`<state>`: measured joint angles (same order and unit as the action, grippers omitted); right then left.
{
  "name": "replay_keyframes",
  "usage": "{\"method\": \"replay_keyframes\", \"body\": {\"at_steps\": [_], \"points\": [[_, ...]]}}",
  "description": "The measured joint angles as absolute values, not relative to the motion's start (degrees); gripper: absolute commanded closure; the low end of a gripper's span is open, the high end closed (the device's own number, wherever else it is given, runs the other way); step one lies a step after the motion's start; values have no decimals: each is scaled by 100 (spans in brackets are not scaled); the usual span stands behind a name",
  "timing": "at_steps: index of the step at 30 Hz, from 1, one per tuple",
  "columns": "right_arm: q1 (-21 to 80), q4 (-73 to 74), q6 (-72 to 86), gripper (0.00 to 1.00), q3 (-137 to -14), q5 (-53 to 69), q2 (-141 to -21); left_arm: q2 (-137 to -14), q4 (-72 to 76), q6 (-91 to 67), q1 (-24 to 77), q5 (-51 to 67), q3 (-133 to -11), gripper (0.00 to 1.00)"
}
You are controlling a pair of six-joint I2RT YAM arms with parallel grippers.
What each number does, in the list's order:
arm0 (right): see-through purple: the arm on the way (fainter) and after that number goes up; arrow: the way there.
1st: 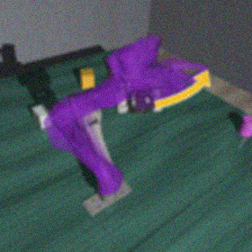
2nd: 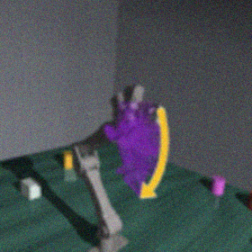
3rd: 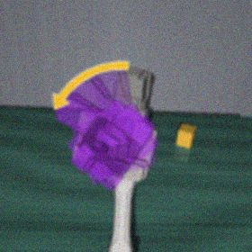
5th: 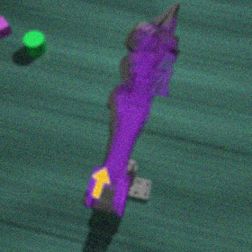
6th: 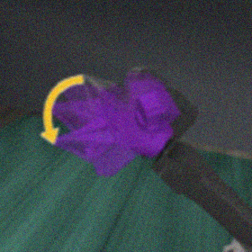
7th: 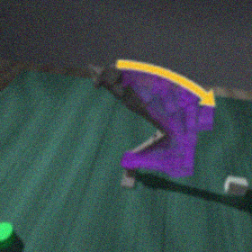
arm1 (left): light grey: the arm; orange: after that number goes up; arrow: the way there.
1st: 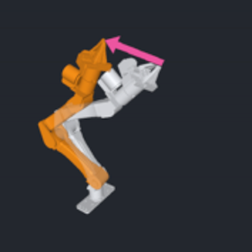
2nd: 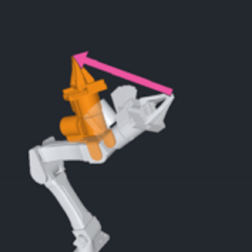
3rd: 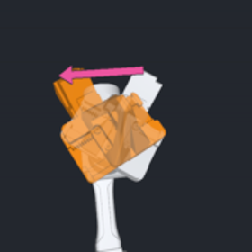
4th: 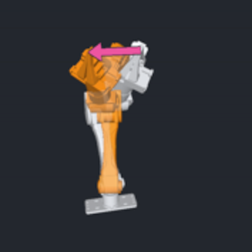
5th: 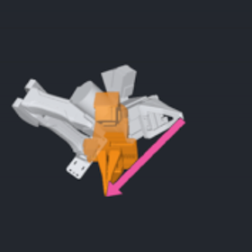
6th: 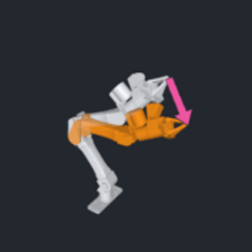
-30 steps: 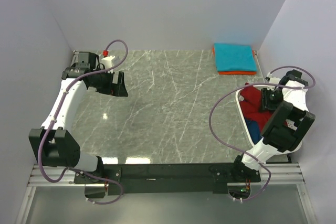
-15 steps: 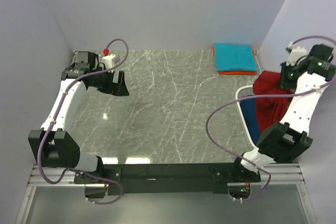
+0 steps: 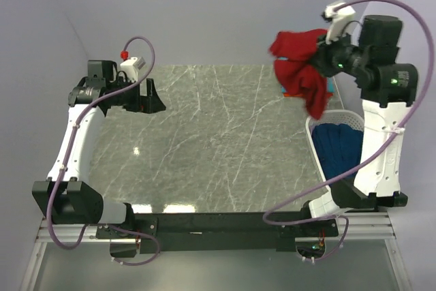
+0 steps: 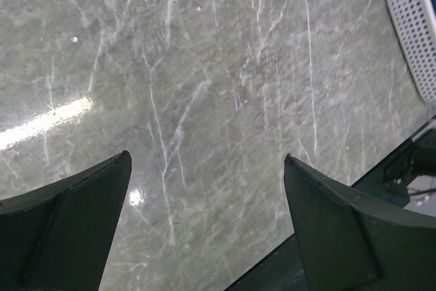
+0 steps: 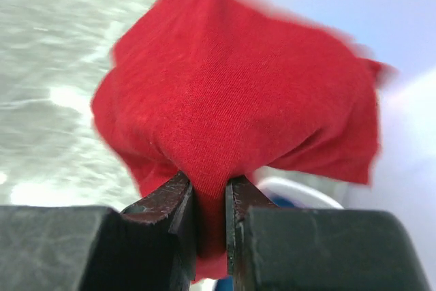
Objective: Fold and stack the t-shirts
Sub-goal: Move the tshirt to the center of the board
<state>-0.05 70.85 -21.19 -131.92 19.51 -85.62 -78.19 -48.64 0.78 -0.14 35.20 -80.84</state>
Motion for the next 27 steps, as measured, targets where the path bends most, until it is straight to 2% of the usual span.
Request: {"method": "replay_keyframes", "body": {"at_steps": [7, 15, 16, 17, 18, 19, 20, 27], "points": [[1385, 6423, -1581, 100, -13069, 1984, -8735, -7413, -4840, -178, -257, 3391, -8084, 1], [2388, 5846, -1505, 100, -12092, 2211, -9249, -7059, -4713, -272, -405, 3310, -7881, 1], [2502, 5780, -1483, 77, -11946, 2204, -9334, -7037, -4737, -263, -408, 3304, -7856, 0], [2659, 5697, -1468, 59, -11738, 2178, -9430, -7030, -4751, -250, -412, 3295, -7843, 1], [2753, 5660, -1448, 37, -11609, 2158, -9494, -7030, -4759, -231, -412, 3295, -7841, 1], [2875, 5603, -1446, 19, -11445, 2121, -9546, -7030, -4744, -187, -419, 3304, -7828, 0], [3000, 5577, -1455, 10, -11297, 2084, -9616, -7030, -4742, -115, -423, 3317, -7802, 1], [3234, 5465, -1592, 8, -10112, 2561, -9924, -7081, -4755, 572, -434, 3658, -7402, 1]]}}
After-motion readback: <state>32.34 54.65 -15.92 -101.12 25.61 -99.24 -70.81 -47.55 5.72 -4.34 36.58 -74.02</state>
